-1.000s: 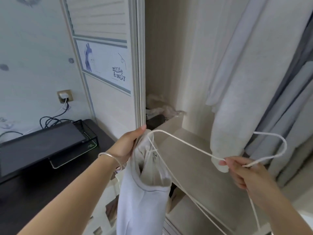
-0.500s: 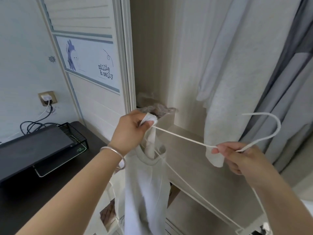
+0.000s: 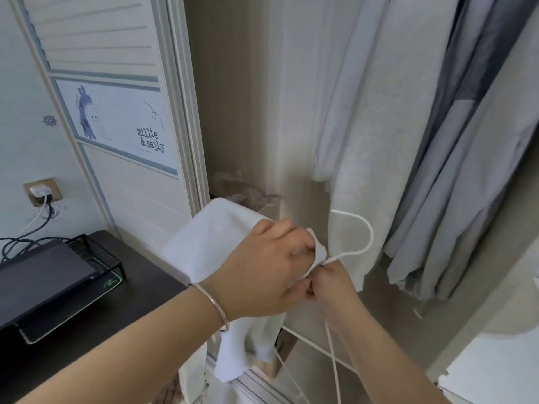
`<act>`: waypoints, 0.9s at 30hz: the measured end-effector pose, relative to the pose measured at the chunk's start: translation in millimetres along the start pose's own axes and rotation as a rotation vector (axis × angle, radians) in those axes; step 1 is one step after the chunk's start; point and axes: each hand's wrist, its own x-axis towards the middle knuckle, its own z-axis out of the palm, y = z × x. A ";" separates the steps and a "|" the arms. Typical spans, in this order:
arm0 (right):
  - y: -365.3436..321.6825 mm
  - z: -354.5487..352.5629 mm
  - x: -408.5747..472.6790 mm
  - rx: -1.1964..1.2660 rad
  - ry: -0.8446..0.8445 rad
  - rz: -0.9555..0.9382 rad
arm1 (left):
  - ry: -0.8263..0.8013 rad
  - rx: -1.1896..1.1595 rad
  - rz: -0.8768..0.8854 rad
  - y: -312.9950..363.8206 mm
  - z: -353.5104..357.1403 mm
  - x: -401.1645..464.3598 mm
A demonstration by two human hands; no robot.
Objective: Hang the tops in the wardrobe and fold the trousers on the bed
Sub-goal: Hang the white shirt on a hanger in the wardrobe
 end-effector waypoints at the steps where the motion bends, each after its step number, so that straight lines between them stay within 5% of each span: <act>1: -1.5 -3.0 -2.1 0.001 -0.036 0.019 | -0.056 0.036 0.033 -5.7 -0.5 -2.6; 6: -3.2 -10.0 -7.6 0.078 -0.394 0.040 | -0.229 -0.036 0.122 -61.0 -19.3 8.0; 11: -16.4 -15.3 9.0 0.118 -0.635 0.139 | -0.055 -0.421 -0.154 -91.9 -37.1 13.0; 16: 14.8 -41.1 19.0 -0.583 -0.429 0.072 | 0.147 -0.569 -0.558 -121.1 -49.2 -2.7; 20: 3.9 -82.2 16.1 -1.415 -0.467 -0.332 | 0.255 -0.430 -0.721 -143.9 -49.5 -35.5; 25: -17.3 -115.6 27.3 -1.674 -0.425 -0.418 | 0.022 0.019 -0.359 -136.3 -47.8 -75.8; 27: -28.5 -113.2 28.1 -1.555 -0.416 -0.395 | 0.013 0.071 -0.301 -116.4 -37.4 -73.1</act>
